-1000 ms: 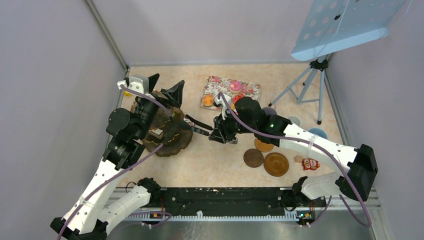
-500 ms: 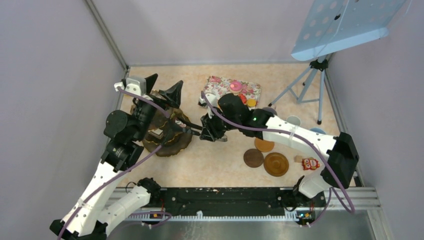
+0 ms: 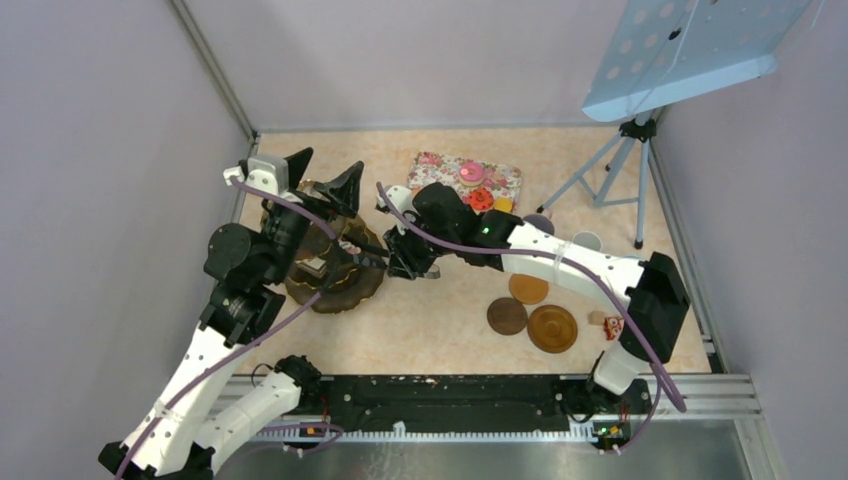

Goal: Serve the afternoon tea

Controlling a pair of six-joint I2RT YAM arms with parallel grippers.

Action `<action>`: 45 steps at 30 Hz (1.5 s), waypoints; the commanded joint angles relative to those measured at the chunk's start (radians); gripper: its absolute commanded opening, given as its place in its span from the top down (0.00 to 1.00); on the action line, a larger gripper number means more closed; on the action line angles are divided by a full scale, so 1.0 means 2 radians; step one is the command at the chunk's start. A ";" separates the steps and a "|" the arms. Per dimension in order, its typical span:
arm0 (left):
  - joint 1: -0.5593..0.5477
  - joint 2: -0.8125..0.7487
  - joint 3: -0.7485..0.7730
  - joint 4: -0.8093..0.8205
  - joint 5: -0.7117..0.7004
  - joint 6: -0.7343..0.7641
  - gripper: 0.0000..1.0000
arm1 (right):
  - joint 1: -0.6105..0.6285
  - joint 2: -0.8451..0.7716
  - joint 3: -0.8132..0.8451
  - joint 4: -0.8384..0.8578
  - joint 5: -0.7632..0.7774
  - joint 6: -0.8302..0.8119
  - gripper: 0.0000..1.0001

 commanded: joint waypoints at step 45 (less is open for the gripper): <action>0.003 0.000 -0.001 0.019 0.009 -0.007 0.01 | 0.043 -0.050 -0.242 0.305 0.036 -0.037 0.11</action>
